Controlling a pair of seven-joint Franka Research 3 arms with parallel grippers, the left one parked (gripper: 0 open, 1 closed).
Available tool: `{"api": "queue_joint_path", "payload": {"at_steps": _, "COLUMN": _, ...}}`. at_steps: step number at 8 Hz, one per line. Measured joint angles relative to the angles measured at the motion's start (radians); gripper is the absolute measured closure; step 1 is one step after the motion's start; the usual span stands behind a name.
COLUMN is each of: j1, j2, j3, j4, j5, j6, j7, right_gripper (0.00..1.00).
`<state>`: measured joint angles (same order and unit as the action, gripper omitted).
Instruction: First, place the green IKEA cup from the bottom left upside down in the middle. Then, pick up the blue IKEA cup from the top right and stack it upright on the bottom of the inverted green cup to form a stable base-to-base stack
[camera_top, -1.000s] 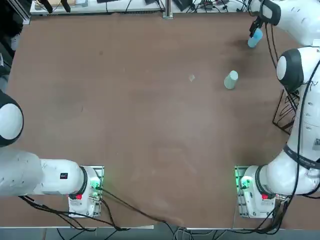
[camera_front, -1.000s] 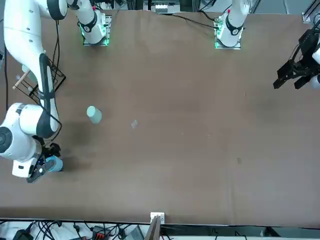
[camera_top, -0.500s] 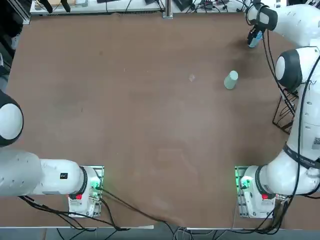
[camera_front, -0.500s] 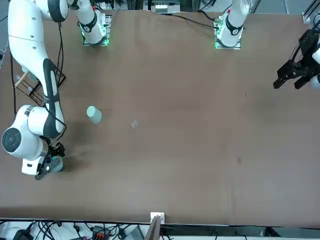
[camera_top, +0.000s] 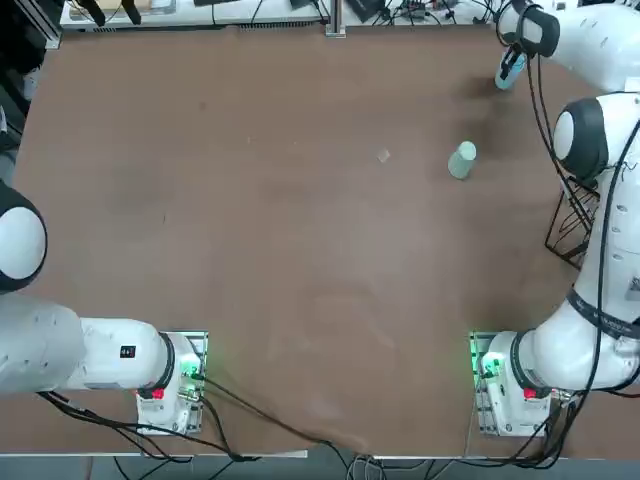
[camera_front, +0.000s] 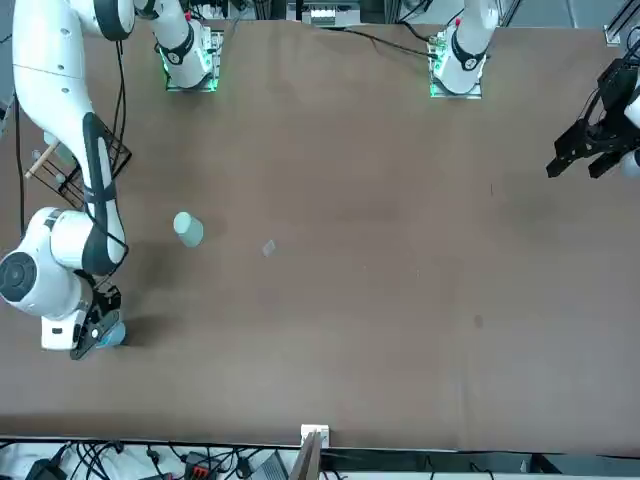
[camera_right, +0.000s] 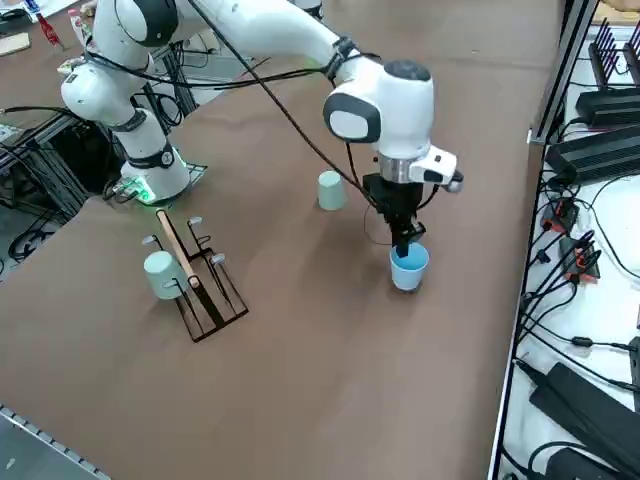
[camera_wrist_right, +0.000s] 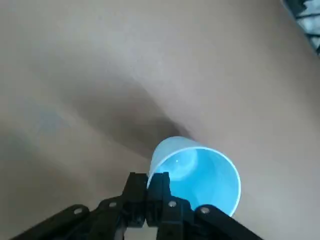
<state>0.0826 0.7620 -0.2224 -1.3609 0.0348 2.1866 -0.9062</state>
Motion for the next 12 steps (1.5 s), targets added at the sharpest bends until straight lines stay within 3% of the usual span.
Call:
{"api": "queue_joint_path", "payload": {"at_steps": 3, "j1": 0.028, "j2": -0.09, "j3": 0.006, "j4": 0.003, "j5": 0.019, "j6": -0.174, "j7": 0.007, "right_gripper": 0.98}}
{"api": "queue_joint_path", "payload": {"at_steps": 5, "j1": 0.076, "j2": -0.179, "j3": 0.01, "j4": -0.016, "j5": 0.049, "j6": -0.283, "j7": 0.114, "right_gripper": 0.98}}
{"api": "queue_joint_path", "payload": {"at_steps": 9, "j1": 0.218, "j2": -0.433, "j3": 0.012, "j4": -0.296, "j5": 0.051, "j6": -0.265, "j7": 0.477, "right_gripper": 0.98}}
{"api": "queue_joint_path", "payload": {"at_steps": 12, "j1": 0.249, "j2": -0.57, "j3": 0.012, "j4": -0.527, "j5": 0.05, "j6": -0.157, "j7": 0.615, "right_gripper": 0.98}}
